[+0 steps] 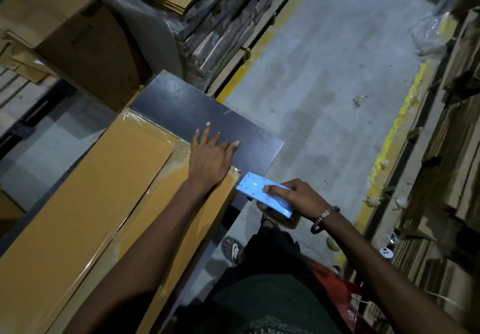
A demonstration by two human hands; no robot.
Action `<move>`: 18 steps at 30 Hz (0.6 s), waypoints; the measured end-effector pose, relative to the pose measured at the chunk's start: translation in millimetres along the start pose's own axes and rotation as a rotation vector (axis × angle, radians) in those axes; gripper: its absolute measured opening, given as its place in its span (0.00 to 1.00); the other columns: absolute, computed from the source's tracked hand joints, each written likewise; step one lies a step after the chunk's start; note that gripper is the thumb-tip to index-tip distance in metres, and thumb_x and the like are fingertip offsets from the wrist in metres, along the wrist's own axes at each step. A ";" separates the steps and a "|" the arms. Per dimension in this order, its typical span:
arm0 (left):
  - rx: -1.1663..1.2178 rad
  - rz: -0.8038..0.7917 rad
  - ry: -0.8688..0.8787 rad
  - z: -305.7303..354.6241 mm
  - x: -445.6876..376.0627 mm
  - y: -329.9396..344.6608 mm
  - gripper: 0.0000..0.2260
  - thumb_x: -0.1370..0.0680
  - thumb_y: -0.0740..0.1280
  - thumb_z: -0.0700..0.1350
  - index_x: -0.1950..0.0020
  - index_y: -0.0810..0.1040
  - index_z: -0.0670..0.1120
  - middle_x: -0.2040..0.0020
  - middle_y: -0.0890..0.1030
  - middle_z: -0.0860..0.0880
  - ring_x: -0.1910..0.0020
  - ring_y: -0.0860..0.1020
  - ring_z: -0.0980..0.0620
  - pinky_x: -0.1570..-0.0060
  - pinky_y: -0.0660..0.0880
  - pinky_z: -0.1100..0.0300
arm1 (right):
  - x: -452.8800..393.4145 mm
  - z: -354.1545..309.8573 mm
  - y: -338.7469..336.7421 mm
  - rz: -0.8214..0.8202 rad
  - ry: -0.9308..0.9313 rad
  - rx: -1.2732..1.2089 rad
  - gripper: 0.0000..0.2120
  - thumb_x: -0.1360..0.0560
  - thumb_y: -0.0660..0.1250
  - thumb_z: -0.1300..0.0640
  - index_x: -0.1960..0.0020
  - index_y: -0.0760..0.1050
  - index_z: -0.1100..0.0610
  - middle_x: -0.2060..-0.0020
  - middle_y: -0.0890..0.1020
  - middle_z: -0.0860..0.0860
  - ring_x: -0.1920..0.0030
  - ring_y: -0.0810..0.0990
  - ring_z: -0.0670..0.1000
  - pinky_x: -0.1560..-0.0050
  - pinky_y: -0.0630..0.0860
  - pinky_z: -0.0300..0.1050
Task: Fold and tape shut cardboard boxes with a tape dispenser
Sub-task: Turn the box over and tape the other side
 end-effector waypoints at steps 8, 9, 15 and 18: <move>0.004 0.046 -0.030 9.8 4.0 -3.5 0.35 0.14 0.39 0.62 0.32 0.84 0.52 0.27 0.78 0.45 0.16 0.57 0.41 0.19 0.52 0.39 | -26.9 -23.0 1.0 -0.022 0.147 -0.107 0.21 0.27 0.73 0.42 0.47 0.84 0.59 0.52 0.85 0.56 0.57 0.80 0.53 0.53 0.77 0.48; 0.005 0.051 -0.036 10.4 4.9 -3.9 0.35 0.14 0.39 0.62 0.32 0.84 0.52 0.27 0.79 0.46 0.16 0.57 0.41 0.19 0.52 0.39 | -30.3 -24.5 6.8 -0.069 0.146 -0.094 0.19 0.24 0.72 0.44 0.42 0.84 0.57 0.47 0.85 0.57 0.52 0.81 0.54 0.48 0.77 0.49; 0.076 0.111 -0.021 4.5 4.6 -2.5 0.31 0.12 0.43 0.62 0.33 0.84 0.53 0.28 0.80 0.47 0.17 0.59 0.42 0.19 0.51 0.40 | -40.0 4.5 25.7 -0.028 0.297 0.066 0.22 0.28 0.73 0.39 0.51 0.83 0.59 0.53 0.85 0.56 0.58 0.80 0.54 0.57 0.73 0.45; 0.208 0.170 -0.010 4.2 7.3 -5.0 0.25 0.11 0.50 0.59 0.33 0.83 0.50 0.28 0.80 0.47 0.17 0.61 0.45 0.19 0.50 0.43 | -55.6 -0.2 10.4 0.106 0.143 0.290 0.23 0.24 0.68 0.36 0.65 0.76 0.54 0.64 0.80 0.53 0.60 0.79 0.56 0.63 0.70 0.46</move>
Point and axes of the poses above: each hand's wrist, its own x-axis away from the middle knuckle, its own y-axis out of the palm, z = x × y, the point moved 3 cm from there along -x, towards the middle knuckle
